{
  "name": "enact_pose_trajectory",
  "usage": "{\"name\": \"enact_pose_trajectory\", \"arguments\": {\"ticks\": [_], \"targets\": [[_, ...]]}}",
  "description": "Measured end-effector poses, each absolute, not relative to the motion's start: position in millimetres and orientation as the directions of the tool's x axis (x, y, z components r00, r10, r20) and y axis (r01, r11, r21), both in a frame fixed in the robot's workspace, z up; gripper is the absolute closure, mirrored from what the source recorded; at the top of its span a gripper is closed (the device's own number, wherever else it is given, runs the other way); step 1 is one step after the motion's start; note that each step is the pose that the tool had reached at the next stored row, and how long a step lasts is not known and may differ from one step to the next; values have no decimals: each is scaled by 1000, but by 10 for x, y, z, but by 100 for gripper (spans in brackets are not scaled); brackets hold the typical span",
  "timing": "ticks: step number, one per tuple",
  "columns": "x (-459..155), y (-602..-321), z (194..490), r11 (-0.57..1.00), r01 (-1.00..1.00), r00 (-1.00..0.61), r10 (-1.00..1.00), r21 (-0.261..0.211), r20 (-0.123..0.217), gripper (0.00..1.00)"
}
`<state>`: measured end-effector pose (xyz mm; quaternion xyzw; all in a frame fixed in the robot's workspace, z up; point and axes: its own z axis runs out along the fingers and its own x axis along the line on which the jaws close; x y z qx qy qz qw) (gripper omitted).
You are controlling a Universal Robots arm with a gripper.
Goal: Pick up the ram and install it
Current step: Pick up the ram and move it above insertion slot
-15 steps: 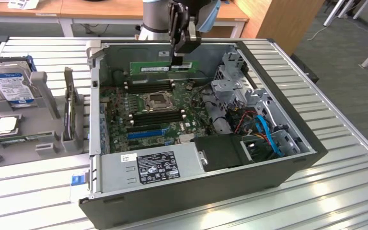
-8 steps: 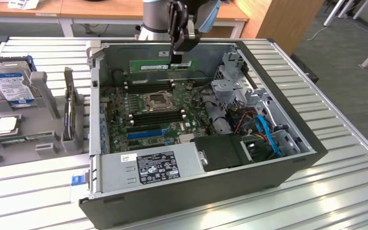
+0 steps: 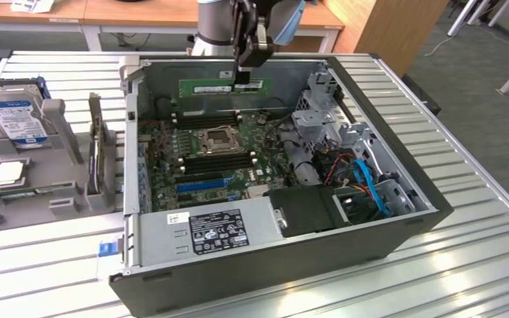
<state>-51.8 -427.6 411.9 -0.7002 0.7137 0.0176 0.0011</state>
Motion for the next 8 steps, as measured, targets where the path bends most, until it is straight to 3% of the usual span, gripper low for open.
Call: {"name": "enact_pose_trajectory", "arguments": {"ticks": [8], "targets": [[-518,-4160,4111,19,-1000,-19,-999,22,-26,89]]}}
